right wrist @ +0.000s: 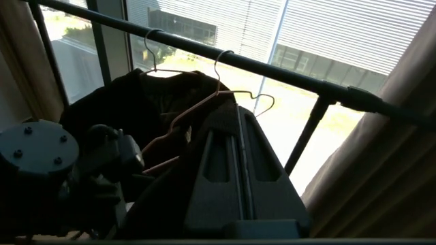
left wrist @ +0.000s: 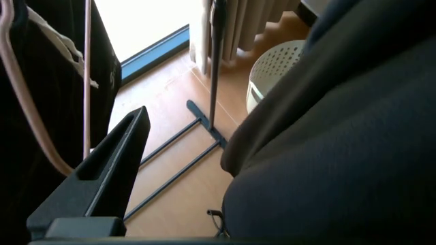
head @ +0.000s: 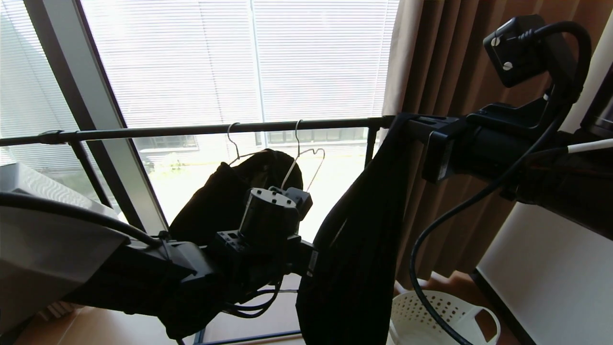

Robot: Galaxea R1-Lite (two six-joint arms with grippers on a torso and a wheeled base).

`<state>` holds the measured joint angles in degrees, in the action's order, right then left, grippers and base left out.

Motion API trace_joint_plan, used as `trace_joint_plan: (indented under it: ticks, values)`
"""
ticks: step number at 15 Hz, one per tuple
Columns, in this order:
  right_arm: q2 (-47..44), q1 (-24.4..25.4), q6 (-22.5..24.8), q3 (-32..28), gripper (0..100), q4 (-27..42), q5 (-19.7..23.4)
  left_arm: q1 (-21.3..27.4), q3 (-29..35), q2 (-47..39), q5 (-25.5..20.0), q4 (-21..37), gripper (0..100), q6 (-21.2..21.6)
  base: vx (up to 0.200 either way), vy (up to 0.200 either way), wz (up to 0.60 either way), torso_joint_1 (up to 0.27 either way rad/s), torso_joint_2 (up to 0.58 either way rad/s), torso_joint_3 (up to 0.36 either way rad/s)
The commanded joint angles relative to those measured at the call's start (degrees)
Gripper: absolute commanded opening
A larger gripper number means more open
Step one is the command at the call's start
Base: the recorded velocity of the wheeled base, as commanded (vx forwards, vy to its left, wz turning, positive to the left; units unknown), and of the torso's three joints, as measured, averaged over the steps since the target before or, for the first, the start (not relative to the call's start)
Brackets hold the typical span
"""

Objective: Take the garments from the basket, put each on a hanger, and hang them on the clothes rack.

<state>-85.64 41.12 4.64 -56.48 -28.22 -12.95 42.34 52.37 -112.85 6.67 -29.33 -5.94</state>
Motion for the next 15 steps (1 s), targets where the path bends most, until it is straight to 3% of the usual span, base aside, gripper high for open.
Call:
trace_joint_plan:
  ticks: [1, 5, 12, 13, 15]
  values:
    - [-0.2, -1.8, -0.1, -0.3, 0, -0.1, 0.0, 0.9, -2.2, 5.5, 0.2, 0.2, 100, 0.0, 0.0, 0.0, 0.0, 0.0, 0.0, 0.0]
    - [-2.8, -3.3, -0.1, -0.7, 0, -1.7, -0.1, 2.7, -6.8, 12.7, 0.8, 0.3, 100, 0.1, 0.0, 0.0, 0.0, 0.0, 0.0, 0.0]
    - [-3.9, -5.1, -0.1, -0.2, 0, -3.8, -0.5, 5.1, -9.7, 15.4, 2.1, 0.3, 100, 0.8, 0.0, 0.0, 0.0, 0.0, 0.0, 0.0]
    - [-3.8, -5.8, -0.2, 0.2, 0, -3.8, -0.6, 5.6, -9.7, 15.9, 2.8, 0.3, 0, 0.8, 0.0, 0.0, 0.0, 0.0, 0.0, 0.0]
    - [-3.6, -6.8, -0.1, 2.3, 0, -3.9, -0.9, 5.6, -9.7, 18.1, 3.2, 0.8, 0, 1.0, 0.0, 0.0, 0.0, 0.0, 0.0, 0.0]
